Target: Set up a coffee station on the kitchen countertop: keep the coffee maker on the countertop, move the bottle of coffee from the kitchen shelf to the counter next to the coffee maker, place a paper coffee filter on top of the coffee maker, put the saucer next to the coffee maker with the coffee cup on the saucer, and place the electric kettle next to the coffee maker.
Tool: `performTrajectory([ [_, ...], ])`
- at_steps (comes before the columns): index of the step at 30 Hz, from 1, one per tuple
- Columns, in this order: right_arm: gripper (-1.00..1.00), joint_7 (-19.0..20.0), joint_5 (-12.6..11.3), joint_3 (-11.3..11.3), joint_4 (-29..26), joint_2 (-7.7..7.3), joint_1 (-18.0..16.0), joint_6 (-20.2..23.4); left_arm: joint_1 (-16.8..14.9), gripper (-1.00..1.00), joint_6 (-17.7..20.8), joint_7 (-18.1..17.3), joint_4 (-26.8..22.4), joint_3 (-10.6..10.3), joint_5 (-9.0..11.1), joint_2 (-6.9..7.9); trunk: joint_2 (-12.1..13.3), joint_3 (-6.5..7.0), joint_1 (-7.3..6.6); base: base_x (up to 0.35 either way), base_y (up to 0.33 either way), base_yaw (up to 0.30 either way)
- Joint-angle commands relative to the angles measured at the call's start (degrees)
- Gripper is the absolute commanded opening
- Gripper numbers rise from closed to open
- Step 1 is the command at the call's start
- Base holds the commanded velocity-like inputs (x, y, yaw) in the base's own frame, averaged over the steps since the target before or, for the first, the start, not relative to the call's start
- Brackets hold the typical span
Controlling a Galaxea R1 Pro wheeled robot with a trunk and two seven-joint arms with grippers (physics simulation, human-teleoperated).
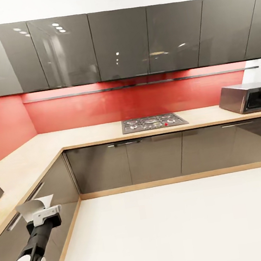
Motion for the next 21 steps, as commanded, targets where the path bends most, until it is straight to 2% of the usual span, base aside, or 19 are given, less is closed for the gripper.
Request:
performTrajectory([
  [1,1.0,-0.05,0.07,-0.01,0.05,0.0,-0.04,-0.19,-0.04,-1.0,0.32,-0.08,-0.08,0.02,-0.08,0.0,-0.04,-0.07,0.04,0.327,0.0,0.0],
  [21,1.0,-0.05,0.07,-0.01,0.05,0.0,-0.04,-0.19,-0.04,-1.0,0.32,-0.08,-0.08,0.02,-0.08,0.0,-0.04,-0.07,0.04,0.327,0.0,0.0],
])
